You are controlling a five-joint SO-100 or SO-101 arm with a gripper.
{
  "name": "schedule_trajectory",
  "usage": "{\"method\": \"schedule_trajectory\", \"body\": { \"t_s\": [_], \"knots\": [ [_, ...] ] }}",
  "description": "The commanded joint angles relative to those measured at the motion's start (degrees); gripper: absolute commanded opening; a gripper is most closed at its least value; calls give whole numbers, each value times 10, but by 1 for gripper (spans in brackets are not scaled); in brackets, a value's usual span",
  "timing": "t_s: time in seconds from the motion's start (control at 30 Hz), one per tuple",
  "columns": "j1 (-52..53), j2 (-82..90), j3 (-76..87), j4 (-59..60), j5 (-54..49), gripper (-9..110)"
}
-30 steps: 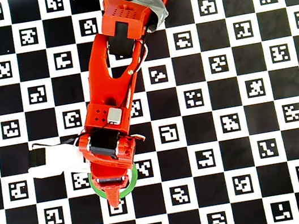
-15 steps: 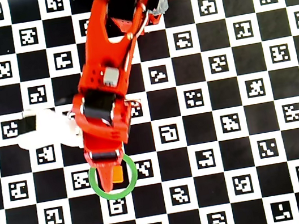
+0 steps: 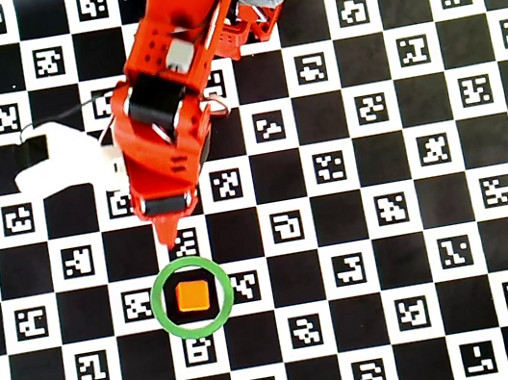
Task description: Grab the red cube then put it in the green circle then put the blue cube on top and finally the orange cube on top
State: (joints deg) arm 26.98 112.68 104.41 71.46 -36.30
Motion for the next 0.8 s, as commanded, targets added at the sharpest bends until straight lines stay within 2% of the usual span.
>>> {"method": "schedule_trajectory", "body": {
  "t_s": [0.0, 0.23, 0.77],
  "knots": [
    [-18, 98, 62, -36, -47, -6],
    [-83, 274, 286, -157, -156, -6],
    [-149, 488, 494, -161, -229, -6]
  ]
}}
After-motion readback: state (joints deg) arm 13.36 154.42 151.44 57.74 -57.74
